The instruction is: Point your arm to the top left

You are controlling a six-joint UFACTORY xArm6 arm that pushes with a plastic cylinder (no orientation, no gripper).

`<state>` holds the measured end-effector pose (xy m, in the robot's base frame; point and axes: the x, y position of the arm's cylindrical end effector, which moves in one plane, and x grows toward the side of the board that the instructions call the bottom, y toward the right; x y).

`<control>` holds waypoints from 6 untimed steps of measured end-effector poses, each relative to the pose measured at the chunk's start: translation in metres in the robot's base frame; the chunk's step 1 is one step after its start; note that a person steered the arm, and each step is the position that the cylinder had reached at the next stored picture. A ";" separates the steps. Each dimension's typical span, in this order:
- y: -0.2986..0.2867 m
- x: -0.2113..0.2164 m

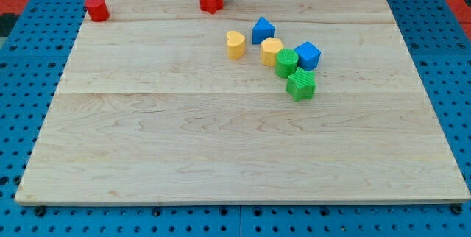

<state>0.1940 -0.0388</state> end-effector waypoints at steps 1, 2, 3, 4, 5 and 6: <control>-0.013 0.022; -0.013 0.062; -0.013 0.038; -0.013 -0.001; -0.048 -0.001; -0.141 0.005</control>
